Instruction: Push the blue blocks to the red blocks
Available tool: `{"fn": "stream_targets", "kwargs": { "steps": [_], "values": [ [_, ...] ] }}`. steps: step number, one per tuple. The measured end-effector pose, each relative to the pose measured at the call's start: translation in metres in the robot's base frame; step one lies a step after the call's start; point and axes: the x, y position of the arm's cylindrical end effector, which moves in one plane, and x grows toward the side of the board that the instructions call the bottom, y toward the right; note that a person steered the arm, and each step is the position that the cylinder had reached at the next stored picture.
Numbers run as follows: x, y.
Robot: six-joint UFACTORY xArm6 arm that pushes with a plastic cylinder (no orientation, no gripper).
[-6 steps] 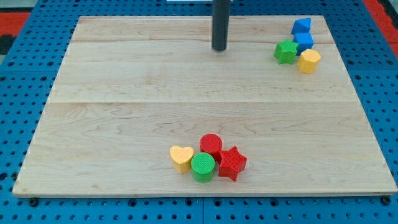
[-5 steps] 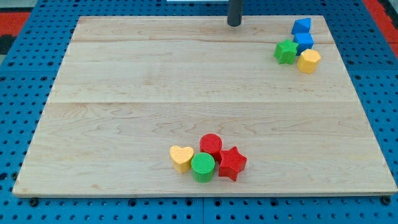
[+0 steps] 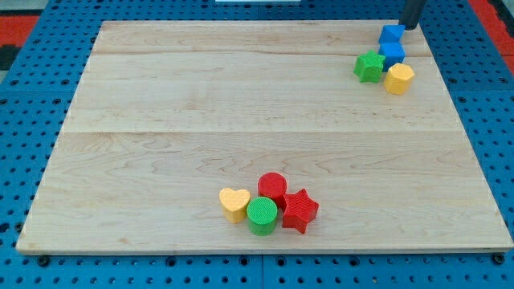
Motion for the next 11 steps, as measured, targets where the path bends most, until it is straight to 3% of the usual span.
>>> {"fn": "stream_targets", "kwargs": {
  "steps": [4, 6, 8, 9, 10, 11],
  "values": [
    [0.16, -0.168],
    [0.156, -0.174],
    [0.14, -0.249],
    [0.054, -0.245],
    [0.022, -0.184],
    [0.022, -0.109]
  ]
}}
